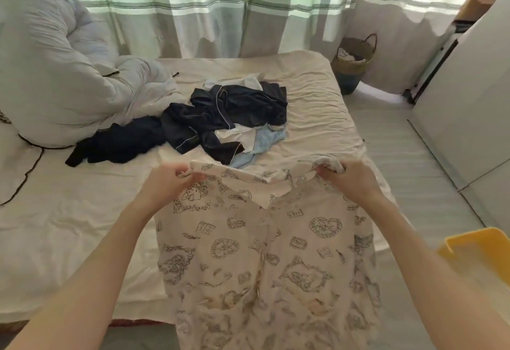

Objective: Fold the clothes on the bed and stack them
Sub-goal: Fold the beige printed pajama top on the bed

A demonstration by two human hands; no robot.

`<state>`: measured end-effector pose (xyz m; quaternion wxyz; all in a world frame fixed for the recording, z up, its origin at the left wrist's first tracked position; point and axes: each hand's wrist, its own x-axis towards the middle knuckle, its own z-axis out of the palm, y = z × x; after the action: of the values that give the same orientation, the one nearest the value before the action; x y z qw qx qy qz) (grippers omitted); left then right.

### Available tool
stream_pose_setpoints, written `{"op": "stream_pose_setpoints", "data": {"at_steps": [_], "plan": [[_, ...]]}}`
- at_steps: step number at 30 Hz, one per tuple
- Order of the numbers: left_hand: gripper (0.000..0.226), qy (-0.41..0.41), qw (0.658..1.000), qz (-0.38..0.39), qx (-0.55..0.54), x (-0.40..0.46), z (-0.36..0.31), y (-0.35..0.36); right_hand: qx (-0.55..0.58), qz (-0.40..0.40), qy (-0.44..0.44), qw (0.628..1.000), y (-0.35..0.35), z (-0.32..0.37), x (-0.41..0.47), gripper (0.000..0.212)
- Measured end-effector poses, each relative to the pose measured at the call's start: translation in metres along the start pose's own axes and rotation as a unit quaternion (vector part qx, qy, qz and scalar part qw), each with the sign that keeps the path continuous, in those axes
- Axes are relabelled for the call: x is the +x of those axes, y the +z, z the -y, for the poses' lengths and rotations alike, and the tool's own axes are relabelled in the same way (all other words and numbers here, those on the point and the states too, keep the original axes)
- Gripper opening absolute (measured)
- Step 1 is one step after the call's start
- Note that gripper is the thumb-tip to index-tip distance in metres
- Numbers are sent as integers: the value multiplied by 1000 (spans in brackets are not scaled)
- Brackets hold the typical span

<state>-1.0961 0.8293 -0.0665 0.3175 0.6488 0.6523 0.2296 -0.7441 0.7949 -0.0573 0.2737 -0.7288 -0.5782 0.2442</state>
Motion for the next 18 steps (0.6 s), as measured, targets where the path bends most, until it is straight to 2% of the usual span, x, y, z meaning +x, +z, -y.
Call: {"op": "stream_pose_setpoints", "data": {"at_steps": [4,6,10,13,15,18], "plan": [[44,-34,998,-18,53,95,20,43,-35,47,19,998,52,-34,103,32],[46,-43,997,-41,52,146,29,66,-18,51,41,998,80,-51,156,34],[20,-71,996,-53,-2,225,63,118,48,80,97,991,141,-90,231,33],[39,-135,991,-6,-16,241,107,155,47,110,138,983,180,-122,249,60],[38,-164,986,35,7,230,141,171,17,128,135,982,205,-137,243,62],[35,-222,972,67,26,200,196,181,-19,173,113,978,250,-147,213,55]]}}
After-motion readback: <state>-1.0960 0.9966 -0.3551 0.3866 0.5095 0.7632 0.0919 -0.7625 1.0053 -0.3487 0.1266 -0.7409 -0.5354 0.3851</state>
